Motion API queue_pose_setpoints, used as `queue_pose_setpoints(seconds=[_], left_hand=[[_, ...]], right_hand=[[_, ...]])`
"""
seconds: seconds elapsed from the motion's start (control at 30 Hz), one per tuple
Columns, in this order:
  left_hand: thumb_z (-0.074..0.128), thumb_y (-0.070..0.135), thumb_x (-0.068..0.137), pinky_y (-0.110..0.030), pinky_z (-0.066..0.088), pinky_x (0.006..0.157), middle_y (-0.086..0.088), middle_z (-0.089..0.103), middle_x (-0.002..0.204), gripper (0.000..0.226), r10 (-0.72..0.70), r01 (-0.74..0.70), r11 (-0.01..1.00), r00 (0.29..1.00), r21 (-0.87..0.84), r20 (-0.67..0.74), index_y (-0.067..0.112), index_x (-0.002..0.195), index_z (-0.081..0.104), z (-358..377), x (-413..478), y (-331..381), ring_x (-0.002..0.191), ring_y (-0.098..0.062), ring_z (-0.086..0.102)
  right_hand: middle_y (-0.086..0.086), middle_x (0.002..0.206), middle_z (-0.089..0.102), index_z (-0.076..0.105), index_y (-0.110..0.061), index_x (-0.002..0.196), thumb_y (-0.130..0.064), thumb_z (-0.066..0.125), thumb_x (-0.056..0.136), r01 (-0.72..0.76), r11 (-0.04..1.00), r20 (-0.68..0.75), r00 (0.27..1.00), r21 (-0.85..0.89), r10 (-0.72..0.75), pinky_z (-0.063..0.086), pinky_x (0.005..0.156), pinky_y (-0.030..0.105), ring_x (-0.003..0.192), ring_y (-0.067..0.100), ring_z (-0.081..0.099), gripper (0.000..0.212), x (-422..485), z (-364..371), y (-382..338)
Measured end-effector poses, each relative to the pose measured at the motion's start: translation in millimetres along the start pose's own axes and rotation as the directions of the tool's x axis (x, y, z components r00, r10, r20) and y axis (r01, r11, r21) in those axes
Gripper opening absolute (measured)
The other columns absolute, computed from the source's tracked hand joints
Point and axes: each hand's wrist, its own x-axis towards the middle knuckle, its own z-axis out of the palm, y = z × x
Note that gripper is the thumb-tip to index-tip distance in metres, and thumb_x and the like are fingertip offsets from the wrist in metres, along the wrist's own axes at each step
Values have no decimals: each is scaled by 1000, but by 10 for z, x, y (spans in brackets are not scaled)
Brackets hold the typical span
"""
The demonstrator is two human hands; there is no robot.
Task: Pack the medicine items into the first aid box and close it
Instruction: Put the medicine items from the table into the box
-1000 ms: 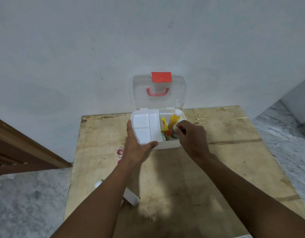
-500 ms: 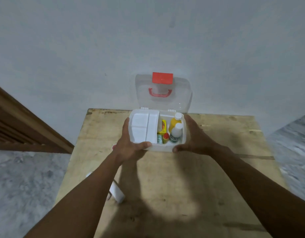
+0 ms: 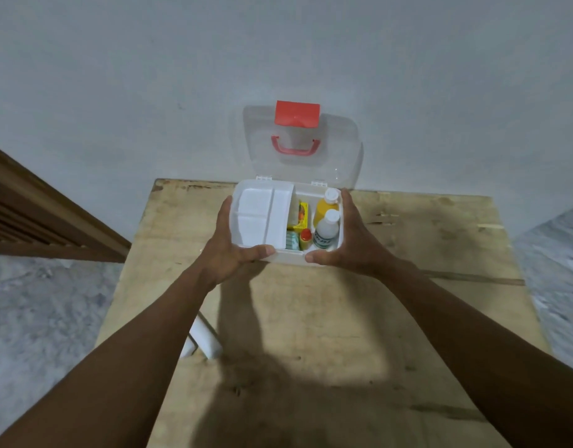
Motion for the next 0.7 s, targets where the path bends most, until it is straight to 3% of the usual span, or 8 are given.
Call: queue_pose_setpoints(seconds=[0.23, 0.37, 0.43, 0.5, 0.6, 0.7], left_hand=[[92, 29, 64, -50, 54, 95, 8, 47, 135, 104, -22, 22, 1000, 1000, 16, -2, 31, 144, 25, -2, -11, 0, 125, -15, 48], [88, 39, 68, -49, 37, 112, 2, 29, 159, 133, -181, 194, 975, 976, 105, -117, 30, 155, -11, 93, -98, 90, 140, -25, 35], [84, 56, 63, -52, 34, 113, -1, 28, 160, 135, -210, 258, 948, 947, 187, -243, 36, 153, -14, 176, -207, 129, 141, -30, 36], [77, 70, 56, -54, 38, 108, -4, 36, 156, 133, -197, 280, 941, 909, 190, -367, 38, 154, -7, 273, -386, 156, 137, -32, 43], [77, 46, 79, -46, 45, 104, -10, 47, 147, 96, -125, 244, 957, 835, 155, -536, 21, 155, 23, 462, -715, 102, 128, -29, 52], [68, 31, 89, -41, 50, 96, -5, 59, 132, 58, -66, 286, 931, 740, 225, -669, 18, 141, 48, 616, -1046, -16, 115, -25, 59]], right_hand=[[-7, 144, 45, 20, -26, 150, -57, 97, 43, 17, 1000, -50, 999, 20, -16, 46, 107, 51, 135, 19, 48, 134, 31, 58, 66], [-3, 149, 41, 15, -30, 152, -64, 95, 39, -22, 1000, -52, 998, 13, 22, 44, 110, 51, 138, 21, 45, 143, 21, 68, 120], [-4, 145, 43, 19, -32, 149, -66, 93, 39, -3, 1000, -38, 999, 4, 3, 47, 107, 51, 134, 21, 48, 137, 22, 62, 112], [-6, 143, 45, 21, -33, 146, -69, 92, 39, 20, 1000, -34, 999, -1, -20, 49, 104, 50, 132, 21, 51, 134, 22, 50, 103], [-5, 143, 44, 20, -33, 146, -70, 92, 37, 32, 999, -21, 999, 13, -32, 47, 107, 50, 133, 21, 49, 136, 7, 37, 101], [-1, 149, 39, 16, -28, 148, -75, 89, 36, 23, 999, -28, 999, 24, -22, 43, 111, 50, 138, 22, 43, 142, 0, 35, 112]])
